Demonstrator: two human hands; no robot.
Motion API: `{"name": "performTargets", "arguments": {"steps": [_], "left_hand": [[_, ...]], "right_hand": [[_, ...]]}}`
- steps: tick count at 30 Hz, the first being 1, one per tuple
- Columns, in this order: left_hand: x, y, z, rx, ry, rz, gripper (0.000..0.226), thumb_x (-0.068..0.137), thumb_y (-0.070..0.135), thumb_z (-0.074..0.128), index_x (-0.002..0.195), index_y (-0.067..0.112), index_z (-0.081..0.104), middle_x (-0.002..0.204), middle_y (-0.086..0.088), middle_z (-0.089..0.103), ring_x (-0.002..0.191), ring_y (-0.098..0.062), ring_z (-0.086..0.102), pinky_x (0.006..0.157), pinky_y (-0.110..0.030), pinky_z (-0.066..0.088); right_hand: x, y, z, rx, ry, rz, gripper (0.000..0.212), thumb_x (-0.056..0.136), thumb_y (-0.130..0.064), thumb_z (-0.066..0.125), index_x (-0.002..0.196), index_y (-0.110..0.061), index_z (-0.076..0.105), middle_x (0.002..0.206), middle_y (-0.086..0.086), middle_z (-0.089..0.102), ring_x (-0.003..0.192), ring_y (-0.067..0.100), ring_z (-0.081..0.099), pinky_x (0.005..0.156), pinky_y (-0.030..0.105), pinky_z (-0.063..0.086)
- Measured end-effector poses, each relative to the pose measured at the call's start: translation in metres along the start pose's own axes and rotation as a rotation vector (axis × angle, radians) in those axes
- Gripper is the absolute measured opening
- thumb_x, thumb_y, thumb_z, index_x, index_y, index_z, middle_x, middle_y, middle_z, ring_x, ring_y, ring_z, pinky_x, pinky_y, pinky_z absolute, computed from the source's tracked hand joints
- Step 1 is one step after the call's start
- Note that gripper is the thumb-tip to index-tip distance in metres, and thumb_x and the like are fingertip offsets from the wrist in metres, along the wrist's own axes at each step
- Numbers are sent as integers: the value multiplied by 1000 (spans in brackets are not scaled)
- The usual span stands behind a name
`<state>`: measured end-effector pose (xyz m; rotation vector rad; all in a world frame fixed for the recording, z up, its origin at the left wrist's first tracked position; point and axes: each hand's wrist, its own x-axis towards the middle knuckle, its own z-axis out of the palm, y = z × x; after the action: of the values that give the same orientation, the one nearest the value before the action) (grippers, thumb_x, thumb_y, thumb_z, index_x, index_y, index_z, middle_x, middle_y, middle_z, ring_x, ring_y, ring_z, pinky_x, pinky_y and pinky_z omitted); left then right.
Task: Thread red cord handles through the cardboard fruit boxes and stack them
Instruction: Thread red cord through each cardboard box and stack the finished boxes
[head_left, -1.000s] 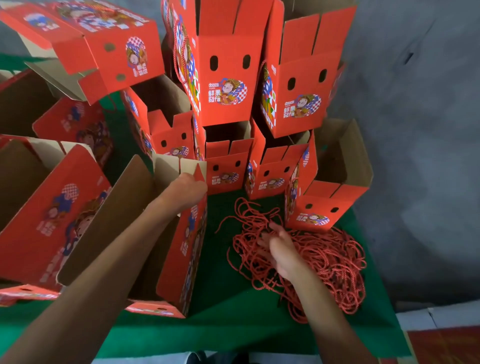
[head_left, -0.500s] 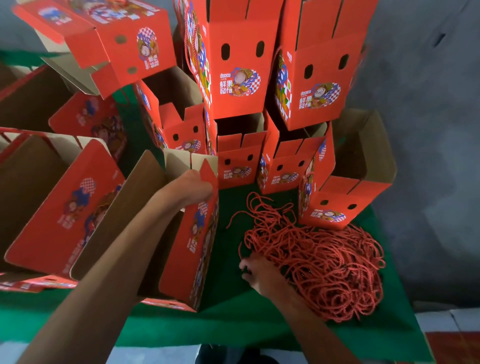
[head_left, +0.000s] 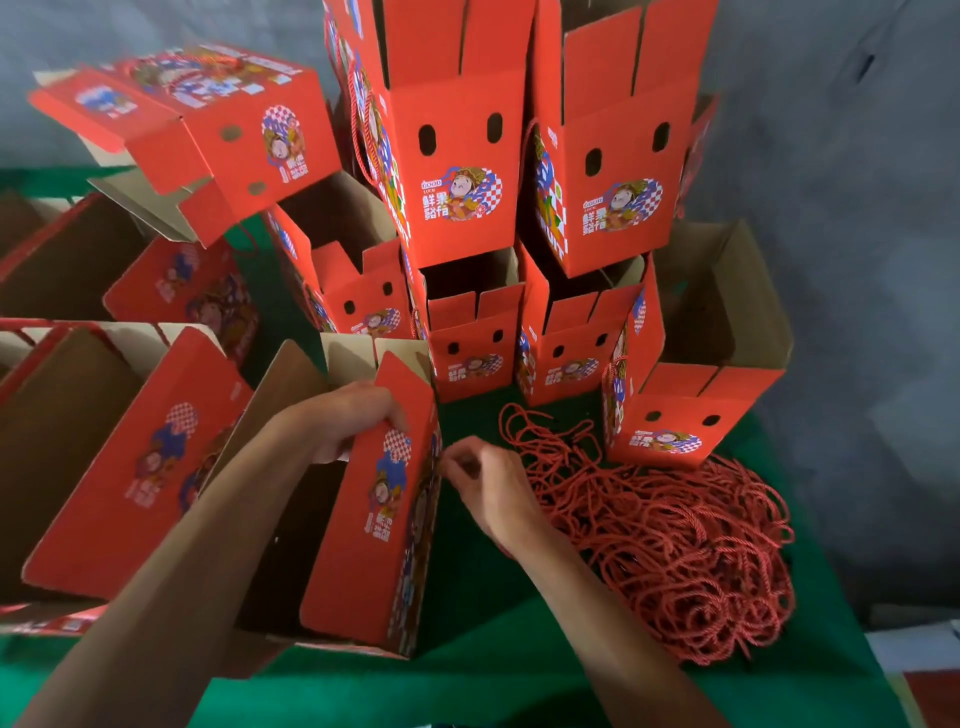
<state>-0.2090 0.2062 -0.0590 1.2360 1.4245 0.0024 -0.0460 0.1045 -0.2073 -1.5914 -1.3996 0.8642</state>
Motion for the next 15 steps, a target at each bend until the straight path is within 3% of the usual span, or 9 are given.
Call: {"name": "performTargets", "arguments": {"steps": [4, 8, 11, 15], "left_hand": [[1, -2, -2, -32, -19, -20, 44, 87, 20, 70, 125, 23, 50, 101, -9, 77, 93, -28, 75, 73, -39, 60], [1, -6, 0, -69, 3, -20, 44, 90, 28, 67, 130, 16, 54, 105, -11, 77, 98, -29, 74, 91, -46, 58], [2, -8, 2, -104, 1, -6, 59, 86, 61, 65, 128, 20, 57, 106, -7, 77, 99, -26, 74, 95, -45, 56], [-1, -11, 6, -174, -91, 10, 99, 64, 99, 43, 125, 23, 58, 109, -6, 77, 100, -24, 75, 72, -37, 61]], "right_hand": [[10, 1, 5, 12, 7, 17, 8, 99, -18, 67, 98, -19, 75, 85, -18, 70, 77, 7, 71, 73, 34, 61], [9, -4, 4, -24, -7, 19, 10, 100, -17, 65, 98, -15, 75, 83, -18, 68, 69, -8, 64, 64, 12, 49], [10, -11, -2, -25, -39, 47, 11, 101, -19, 64, 97, -17, 74, 86, -13, 71, 70, -8, 64, 64, 7, 45], [6, -25, 0, 91, -11, 121, 15, 102, -17, 63, 99, -10, 76, 91, -6, 73, 78, 3, 66, 67, 10, 46]]}}
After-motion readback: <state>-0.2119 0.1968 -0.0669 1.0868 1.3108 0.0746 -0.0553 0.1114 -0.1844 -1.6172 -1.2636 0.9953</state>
